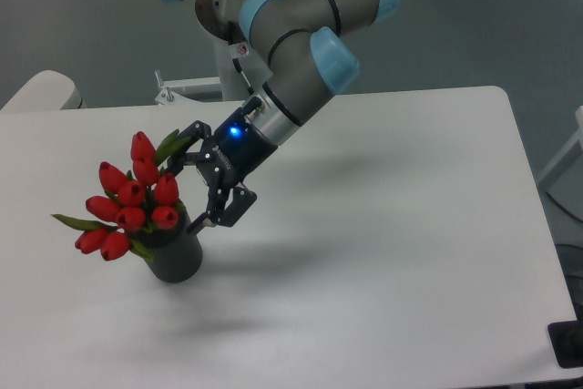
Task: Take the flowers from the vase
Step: 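Lower the open gripper around the tulip stems above the vase rim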
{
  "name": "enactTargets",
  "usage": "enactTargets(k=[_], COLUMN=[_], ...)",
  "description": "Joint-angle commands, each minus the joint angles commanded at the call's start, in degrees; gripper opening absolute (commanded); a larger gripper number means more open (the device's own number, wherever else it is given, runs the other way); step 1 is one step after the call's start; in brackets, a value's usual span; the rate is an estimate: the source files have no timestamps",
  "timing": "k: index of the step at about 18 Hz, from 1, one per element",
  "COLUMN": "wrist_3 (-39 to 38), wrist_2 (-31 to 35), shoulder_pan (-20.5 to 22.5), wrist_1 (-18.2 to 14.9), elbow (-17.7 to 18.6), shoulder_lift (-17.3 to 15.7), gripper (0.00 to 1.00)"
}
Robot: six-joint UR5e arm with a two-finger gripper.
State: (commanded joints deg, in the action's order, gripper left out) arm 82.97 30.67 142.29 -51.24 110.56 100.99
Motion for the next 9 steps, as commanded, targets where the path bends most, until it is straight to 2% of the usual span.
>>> enactTargets(k=[9], wrist_3=[-6.14], wrist_2=[-0.62], shoulder_pan=[-1.05], wrist_1=[0.09], elbow=[1.85], shoulder_lift=[0.18], gripper=[1.00])
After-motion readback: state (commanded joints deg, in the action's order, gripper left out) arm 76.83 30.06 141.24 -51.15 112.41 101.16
